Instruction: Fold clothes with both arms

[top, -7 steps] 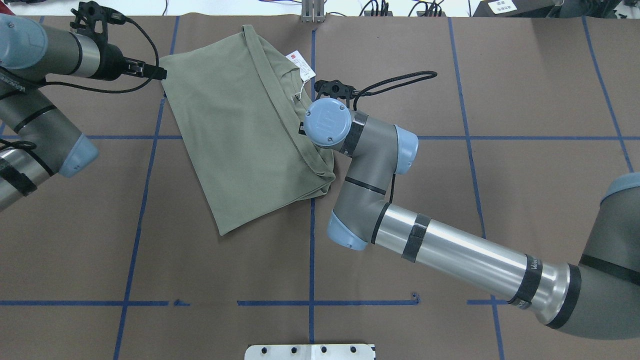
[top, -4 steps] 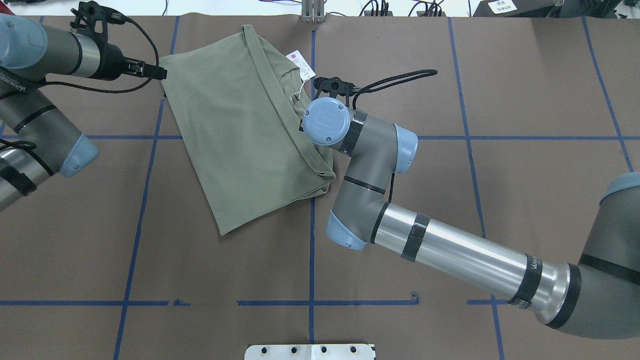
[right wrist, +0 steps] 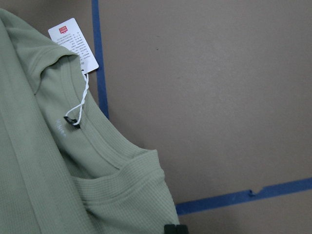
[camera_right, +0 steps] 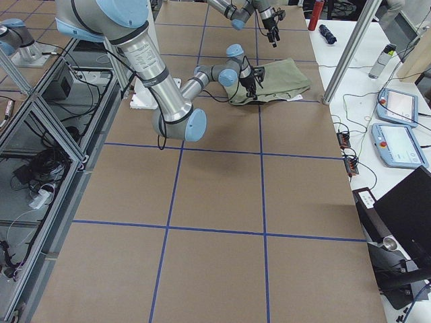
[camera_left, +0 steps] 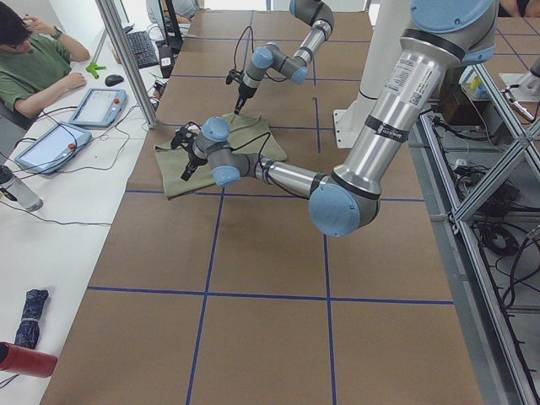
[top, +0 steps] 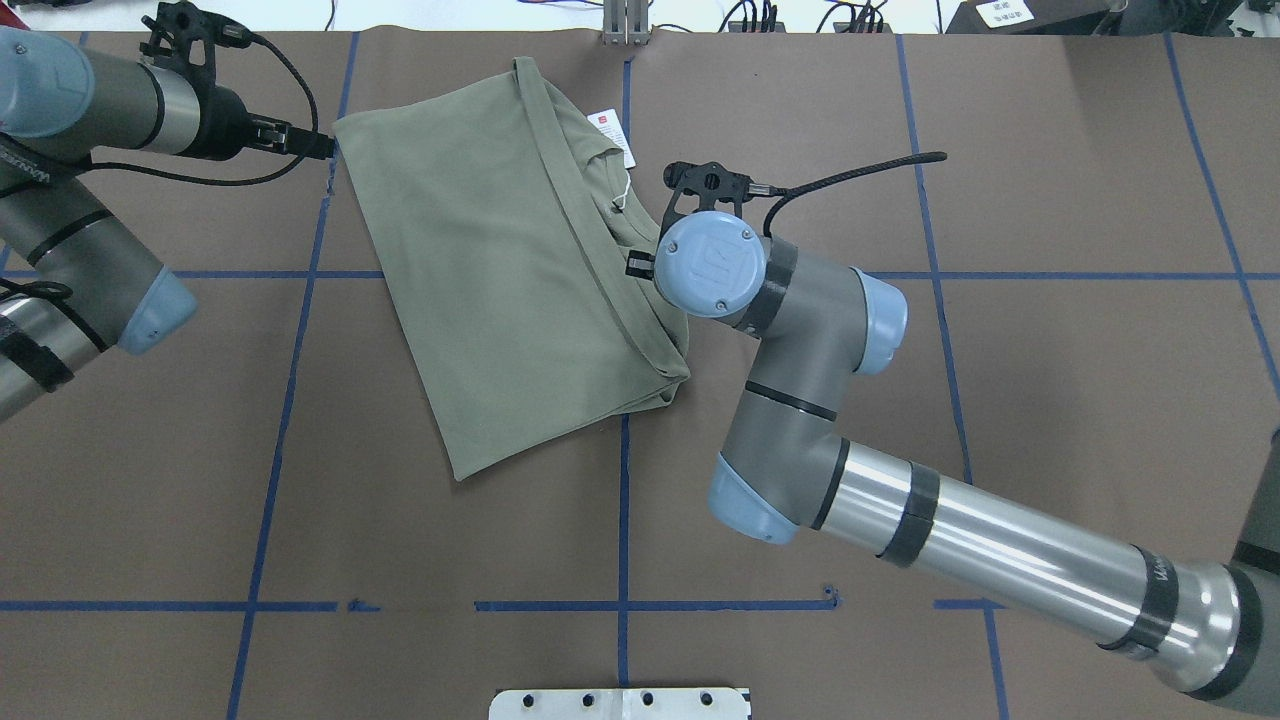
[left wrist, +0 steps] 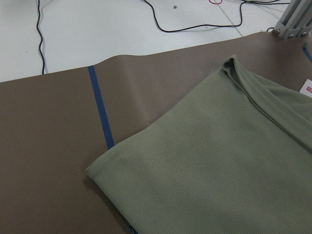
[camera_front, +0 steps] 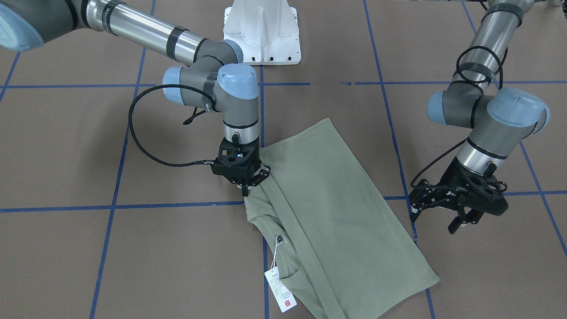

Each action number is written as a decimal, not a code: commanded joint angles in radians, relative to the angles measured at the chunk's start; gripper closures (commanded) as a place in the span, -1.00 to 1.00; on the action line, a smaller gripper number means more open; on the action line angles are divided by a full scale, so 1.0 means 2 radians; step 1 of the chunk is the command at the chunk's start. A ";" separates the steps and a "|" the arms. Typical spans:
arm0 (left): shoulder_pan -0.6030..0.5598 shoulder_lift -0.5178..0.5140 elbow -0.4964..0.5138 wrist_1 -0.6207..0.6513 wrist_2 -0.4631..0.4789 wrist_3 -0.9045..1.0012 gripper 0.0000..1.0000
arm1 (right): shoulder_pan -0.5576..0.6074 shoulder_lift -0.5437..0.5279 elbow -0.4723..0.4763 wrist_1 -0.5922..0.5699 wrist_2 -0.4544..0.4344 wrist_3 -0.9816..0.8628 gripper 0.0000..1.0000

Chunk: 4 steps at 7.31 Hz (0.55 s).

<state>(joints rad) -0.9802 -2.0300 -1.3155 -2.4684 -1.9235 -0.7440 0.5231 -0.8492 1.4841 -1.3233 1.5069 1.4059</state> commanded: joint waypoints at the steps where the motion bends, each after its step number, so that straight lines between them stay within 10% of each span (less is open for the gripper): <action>1: 0.000 0.000 0.000 0.000 -0.001 0.000 -1.00 | -0.007 -0.039 0.045 -0.009 -0.003 0.000 1.00; 4: 0.000 0.000 0.000 0.000 -0.001 0.000 -1.00 | -0.057 -0.130 0.186 -0.067 -0.037 0.006 1.00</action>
<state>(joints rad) -0.9802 -2.0309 -1.3180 -2.4686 -1.9251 -0.7440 0.4542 -1.0229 1.7148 -1.3806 1.4550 1.4123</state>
